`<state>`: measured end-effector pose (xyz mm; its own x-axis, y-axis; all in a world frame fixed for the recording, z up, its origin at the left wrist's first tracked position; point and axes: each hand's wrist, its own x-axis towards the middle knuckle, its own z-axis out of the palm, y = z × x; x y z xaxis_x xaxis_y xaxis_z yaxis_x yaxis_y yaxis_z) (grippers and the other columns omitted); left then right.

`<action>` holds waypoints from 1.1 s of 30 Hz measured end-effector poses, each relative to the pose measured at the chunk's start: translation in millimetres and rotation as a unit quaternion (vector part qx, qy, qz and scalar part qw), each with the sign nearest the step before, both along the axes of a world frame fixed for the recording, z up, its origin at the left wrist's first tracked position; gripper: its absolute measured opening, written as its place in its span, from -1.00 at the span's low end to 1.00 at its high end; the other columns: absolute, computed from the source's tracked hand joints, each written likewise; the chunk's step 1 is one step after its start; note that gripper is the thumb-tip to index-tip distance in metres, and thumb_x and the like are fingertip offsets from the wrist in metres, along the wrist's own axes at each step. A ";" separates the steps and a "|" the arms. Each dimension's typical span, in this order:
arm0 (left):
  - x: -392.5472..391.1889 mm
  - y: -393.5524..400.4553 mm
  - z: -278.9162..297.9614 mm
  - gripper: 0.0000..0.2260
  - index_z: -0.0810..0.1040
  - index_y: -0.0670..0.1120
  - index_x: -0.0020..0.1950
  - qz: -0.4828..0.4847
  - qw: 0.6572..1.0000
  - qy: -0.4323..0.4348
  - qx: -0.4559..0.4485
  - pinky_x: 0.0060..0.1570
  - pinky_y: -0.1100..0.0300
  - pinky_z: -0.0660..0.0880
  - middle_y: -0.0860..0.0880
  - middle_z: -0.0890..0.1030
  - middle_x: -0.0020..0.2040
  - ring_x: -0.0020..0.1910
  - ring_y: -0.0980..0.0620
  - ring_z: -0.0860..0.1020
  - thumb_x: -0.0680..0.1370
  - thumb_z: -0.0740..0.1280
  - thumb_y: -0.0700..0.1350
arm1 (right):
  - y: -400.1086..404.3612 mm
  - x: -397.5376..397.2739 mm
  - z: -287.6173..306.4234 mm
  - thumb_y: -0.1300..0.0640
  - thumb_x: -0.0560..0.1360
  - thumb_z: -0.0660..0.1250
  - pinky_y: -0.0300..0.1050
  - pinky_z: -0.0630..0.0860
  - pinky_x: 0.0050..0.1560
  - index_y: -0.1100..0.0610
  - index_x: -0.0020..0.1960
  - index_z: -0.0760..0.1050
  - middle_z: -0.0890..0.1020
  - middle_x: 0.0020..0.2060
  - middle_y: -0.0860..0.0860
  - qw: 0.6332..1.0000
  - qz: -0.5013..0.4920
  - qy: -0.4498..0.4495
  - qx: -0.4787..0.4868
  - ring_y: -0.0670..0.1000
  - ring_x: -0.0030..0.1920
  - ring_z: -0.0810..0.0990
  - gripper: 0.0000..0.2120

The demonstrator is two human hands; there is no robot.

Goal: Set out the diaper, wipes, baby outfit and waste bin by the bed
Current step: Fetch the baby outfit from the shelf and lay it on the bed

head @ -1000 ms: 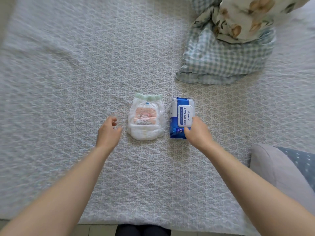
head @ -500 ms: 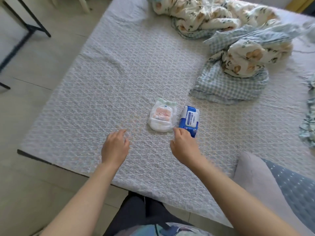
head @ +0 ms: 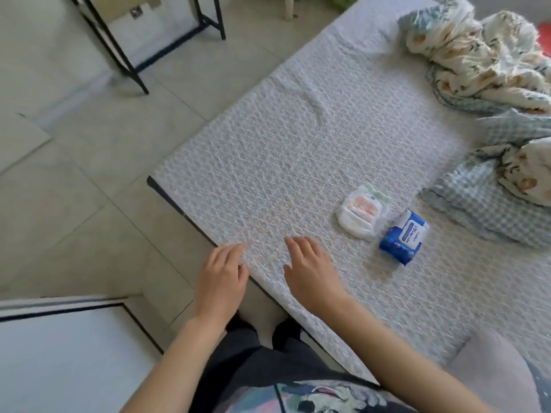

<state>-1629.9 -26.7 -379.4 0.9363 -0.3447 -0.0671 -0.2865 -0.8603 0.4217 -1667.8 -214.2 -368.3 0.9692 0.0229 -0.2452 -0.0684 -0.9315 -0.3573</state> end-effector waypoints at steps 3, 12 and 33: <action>1.5 40.4 5.0 -0.69 0.54 -0.19 0.29 0.024 1.000 -0.003 0.005 0.14 0.01 0.52 -0.08 0.63 0.16 0.19 -0.09 0.54 0.55 0.30 -0.17 | 41.0 16.3 4.4 0.16 0.49 0.31 0.11 0.41 0.28 0.21 0.36 0.36 0.47 0.32 0.15 0.999 0.035 -0.015 -0.001 0.22 0.35 0.40 -0.54; 26.7 188.9 18.0 -0.70 0.55 -0.23 0.27 0.098 0.995 -0.004 0.026 0.10 -0.01 0.55 -0.11 0.64 0.12 0.14 -0.11 0.55 0.55 0.34 -0.20 | 171.8 76.8 13.7 0.16 0.56 0.18 0.00 0.32 0.31 0.19 0.38 0.33 0.38 0.38 0.11 0.994 0.111 -0.004 0.010 0.18 0.36 0.35 -0.60; 219.4 314.8 18.5 -0.69 0.57 -0.19 0.25 0.262 0.964 0.005 0.041 -0.08 0.04 0.55 -0.11 0.65 0.09 0.08 -0.13 0.57 0.51 0.38 -0.21 | 304.1 314.2 8.6 0.16 0.57 0.17 -0.04 0.47 0.16 0.21 0.30 0.39 0.52 0.19 0.10 0.978 0.206 0.016 0.033 0.14 0.18 0.48 -0.68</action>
<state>-1410.5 288.1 -360.9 0.9796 0.1824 -0.0839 0.2002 -0.9166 0.3461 -1353.6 89.9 -359.8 0.8660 0.4265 -0.2611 0.2955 -0.8576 -0.4210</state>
